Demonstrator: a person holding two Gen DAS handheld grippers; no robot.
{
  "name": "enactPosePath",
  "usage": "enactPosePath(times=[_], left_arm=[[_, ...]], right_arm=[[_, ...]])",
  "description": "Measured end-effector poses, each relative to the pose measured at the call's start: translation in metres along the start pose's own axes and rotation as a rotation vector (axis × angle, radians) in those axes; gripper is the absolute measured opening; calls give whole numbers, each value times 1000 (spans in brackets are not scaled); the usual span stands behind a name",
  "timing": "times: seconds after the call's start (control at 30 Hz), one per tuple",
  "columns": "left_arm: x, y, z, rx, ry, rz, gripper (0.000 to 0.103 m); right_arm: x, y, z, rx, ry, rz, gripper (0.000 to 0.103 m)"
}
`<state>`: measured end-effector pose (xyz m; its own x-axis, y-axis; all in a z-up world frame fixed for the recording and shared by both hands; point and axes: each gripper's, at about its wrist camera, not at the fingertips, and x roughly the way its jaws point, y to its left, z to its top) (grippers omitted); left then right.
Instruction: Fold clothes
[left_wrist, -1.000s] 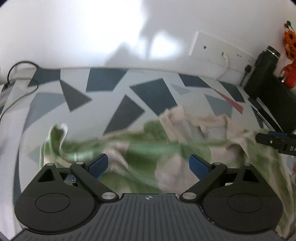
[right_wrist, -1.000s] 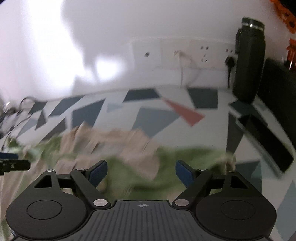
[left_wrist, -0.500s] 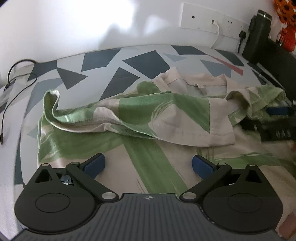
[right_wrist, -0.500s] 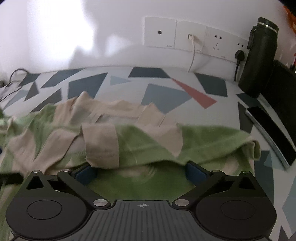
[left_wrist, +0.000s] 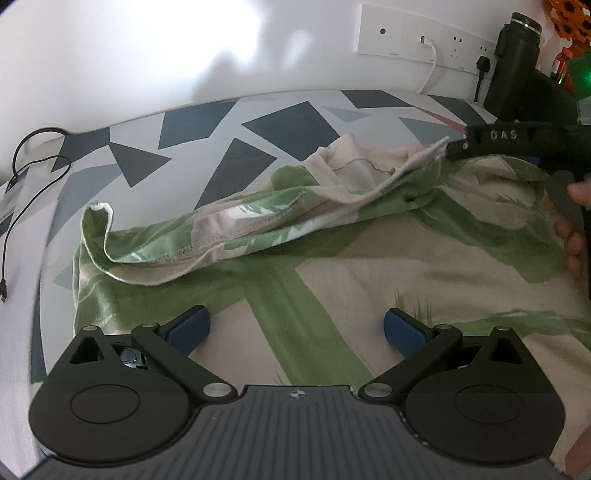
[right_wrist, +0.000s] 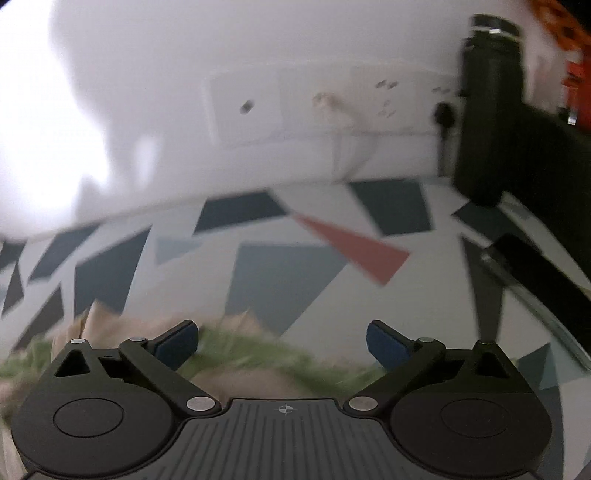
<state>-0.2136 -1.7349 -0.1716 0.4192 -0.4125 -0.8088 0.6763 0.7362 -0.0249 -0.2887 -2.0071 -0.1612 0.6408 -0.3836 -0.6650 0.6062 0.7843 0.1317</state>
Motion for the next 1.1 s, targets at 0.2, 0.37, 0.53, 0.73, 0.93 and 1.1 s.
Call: enactPosePath(times=[0.2,0.37,0.53,0.73,0.93,1.1], left_arm=[[11,10,19,-42,-15,3,102],[29,20,44,-31,-73,56,102],[40,35,83,-37,-185,190,102],[27,67,94,-131,-197,226,102],[-1,92,52,-298,-131,166,102],[-16,94,14,-405,-94,152,102]], right_arm=[[-31,-18,-3,-10,-2,45,100],[-52,-31,-13,-29,6,31,100],[-59,-48,-21,0,13,-12,100],[-66,-68,-32,12,10,-55,99],[-80,-66,-39,-60,-28,-54,82],[-83,-63,-44,-95,-12,-44,70]])
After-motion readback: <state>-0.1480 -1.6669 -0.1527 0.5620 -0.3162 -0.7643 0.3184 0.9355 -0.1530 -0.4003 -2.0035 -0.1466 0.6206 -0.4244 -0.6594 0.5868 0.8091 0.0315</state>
